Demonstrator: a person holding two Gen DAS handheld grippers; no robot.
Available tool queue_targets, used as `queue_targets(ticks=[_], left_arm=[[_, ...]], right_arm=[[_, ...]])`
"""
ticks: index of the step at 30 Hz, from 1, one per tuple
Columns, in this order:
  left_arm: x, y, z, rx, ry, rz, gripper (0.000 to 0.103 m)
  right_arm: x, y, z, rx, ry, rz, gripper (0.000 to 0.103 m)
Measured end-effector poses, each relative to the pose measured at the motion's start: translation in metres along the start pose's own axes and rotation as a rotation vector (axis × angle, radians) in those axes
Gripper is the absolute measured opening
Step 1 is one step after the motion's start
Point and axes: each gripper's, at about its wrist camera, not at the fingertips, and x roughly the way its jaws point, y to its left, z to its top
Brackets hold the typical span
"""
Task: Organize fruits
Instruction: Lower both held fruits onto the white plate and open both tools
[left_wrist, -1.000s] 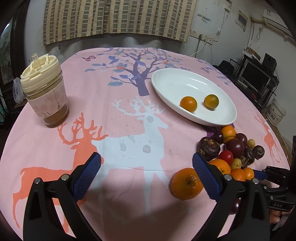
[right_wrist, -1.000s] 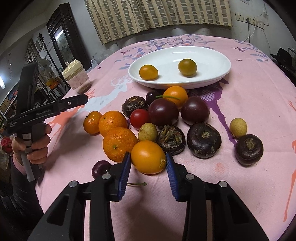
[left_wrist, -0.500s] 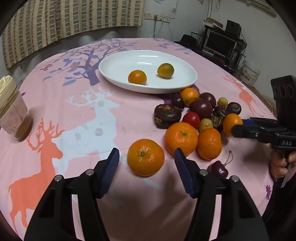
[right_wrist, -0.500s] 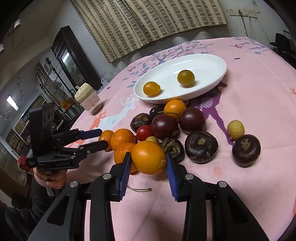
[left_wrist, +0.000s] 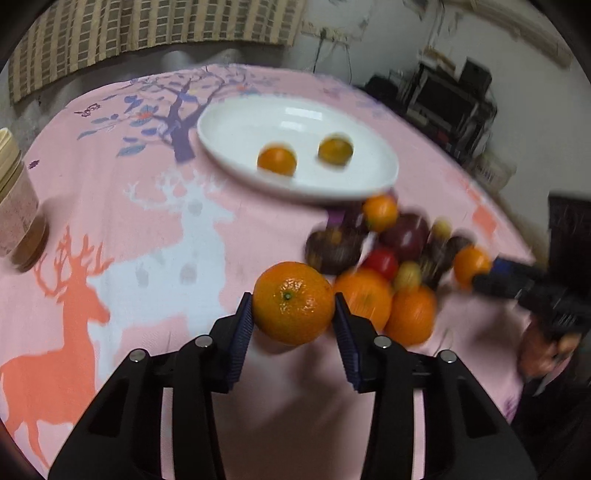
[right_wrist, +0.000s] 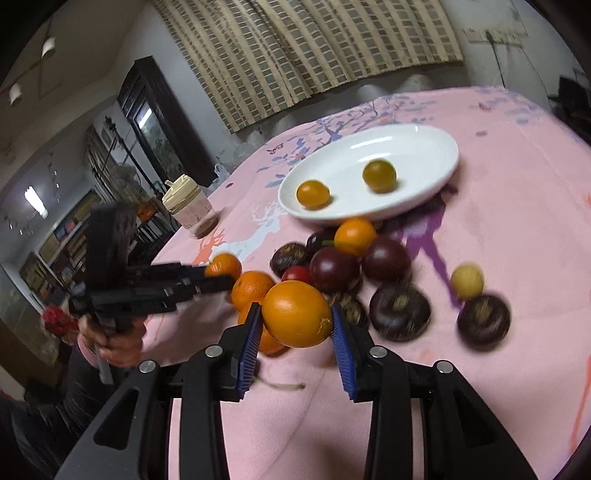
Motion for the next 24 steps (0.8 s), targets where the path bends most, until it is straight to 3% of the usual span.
queue_targets(ticks=[2, 4, 8, 11, 15, 16, 17, 19, 24], left_arm=[[0.003, -0.002, 0.032, -0.038, -0.052, -0.002, 0.042], [0.019, -0.010, 0.065, -0.051, -0.062, 0.056, 0.042], [0.055, -0.018, 0.113, -0.050, -0.066, 0.163, 0.042], [0.077, -0.014, 0.132, -0.077, -0.034, 0.176, 0.042], [0.100, -0.005, 0.140, -0.098, 0.010, 0.204, 0.043], [0.102, -0.003, 0.139, -0.110, 0.011, 0.215, 0.050], [0.100, -0.001, 0.139, -0.122, 0.005, 0.219, 0.072], [0.086, 0.001, 0.136, -0.141, -0.066, 0.232, 0.090], [0.047, -0.003, 0.121, -0.116, -0.140, 0.267, 0.094]], right_arm=[[-0.002, -0.002, 0.023, -0.024, -0.041, -0.047, 0.038], [0.005, -0.009, 0.055, -0.024, -0.081, -0.093, 0.038], [0.045, -0.044, 0.105, 0.061, -0.053, -0.231, 0.038], [0.078, -0.066, 0.122, 0.069, -0.004, -0.328, 0.038], [0.102, -0.082, 0.125, 0.092, 0.058, -0.327, 0.038], [0.104, -0.084, 0.125, 0.084, 0.062, -0.329, 0.045], [0.104, -0.082, 0.124, 0.072, 0.066, -0.336, 0.061], [0.095, -0.073, 0.118, 0.029, 0.047, -0.332, 0.067], [0.057, -0.039, 0.101, -0.059, -0.045, -0.322, 0.070]])
